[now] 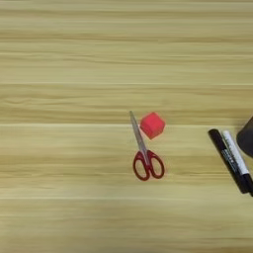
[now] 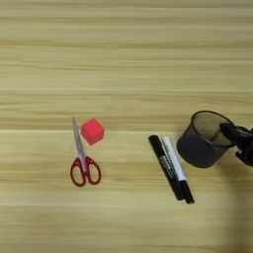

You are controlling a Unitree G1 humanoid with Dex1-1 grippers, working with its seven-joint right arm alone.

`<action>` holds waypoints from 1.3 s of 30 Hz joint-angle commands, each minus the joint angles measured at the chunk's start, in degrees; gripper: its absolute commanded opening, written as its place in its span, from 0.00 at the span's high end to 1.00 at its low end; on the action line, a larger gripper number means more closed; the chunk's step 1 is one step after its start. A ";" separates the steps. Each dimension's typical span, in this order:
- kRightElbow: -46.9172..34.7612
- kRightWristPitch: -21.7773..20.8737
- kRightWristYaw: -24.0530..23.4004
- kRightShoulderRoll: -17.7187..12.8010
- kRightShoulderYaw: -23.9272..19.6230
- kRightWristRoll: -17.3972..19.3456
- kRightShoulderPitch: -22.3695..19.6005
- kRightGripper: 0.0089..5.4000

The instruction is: Move the objects on the table

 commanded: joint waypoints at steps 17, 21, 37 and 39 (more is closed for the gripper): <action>-4.23 -0.87 -0.61 -3.94 -1.78 0.21 -2.75 0.39; -5.11 -0.39 -0.63 -4.00 -2.45 0.61 -2.73 0.32; -9.44 1.25 -0.51 -3.36 -3.95 1.21 -1.83 0.01; -10.51 1.52 -0.64 -3.19 -4.15 1.45 -1.64 0.00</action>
